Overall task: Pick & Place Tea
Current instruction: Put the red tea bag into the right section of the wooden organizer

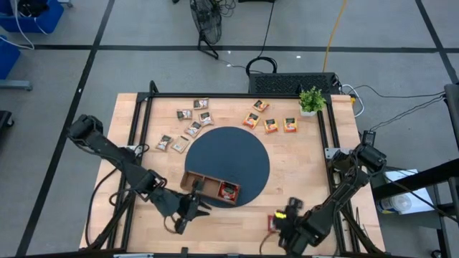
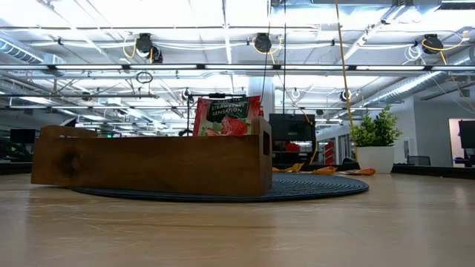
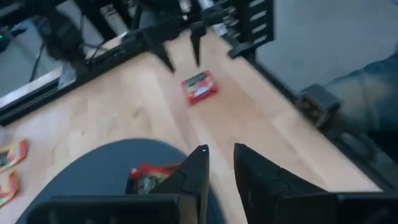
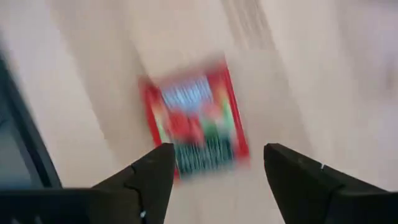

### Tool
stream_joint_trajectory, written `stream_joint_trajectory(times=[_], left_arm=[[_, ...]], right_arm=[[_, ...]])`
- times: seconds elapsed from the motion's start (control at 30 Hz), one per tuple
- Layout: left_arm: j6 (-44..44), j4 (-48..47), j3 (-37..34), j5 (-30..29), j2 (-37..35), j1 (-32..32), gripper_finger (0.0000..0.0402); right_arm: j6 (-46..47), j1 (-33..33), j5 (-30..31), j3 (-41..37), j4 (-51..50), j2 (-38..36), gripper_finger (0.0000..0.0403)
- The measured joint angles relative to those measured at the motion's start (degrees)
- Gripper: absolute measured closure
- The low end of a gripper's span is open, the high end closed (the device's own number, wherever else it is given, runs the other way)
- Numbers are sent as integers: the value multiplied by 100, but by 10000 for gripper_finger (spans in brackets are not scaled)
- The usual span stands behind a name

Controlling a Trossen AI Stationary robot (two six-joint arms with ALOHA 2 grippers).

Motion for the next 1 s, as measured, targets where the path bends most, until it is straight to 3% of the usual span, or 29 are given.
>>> stream_joint_trajectory(times=[0.1, 0.2, 0.4, 0.67, 1.0], left_arm=[[-93, 42, -72, -7, 0, 103, 321], [-227, 24, -195, -5, 2, 216, 326], [-351, 25, -318, -3, 2, 320, 336], [-532, 34, -324, -1, 2, 346, 340], [-553, 38, -324, -3, 2, 351, 339]], right_arm=[[670, -59, -823, -84, 71, 0, 187], [648, -59, -1283, -267, 1035, 0, 204], [363, -163, -1490, -922, 2833, 0, 256], [849, -315, -1664, -1661, 3041, -36, 313], [676, -571, -1510, -1754, 2262, -11, 371]])
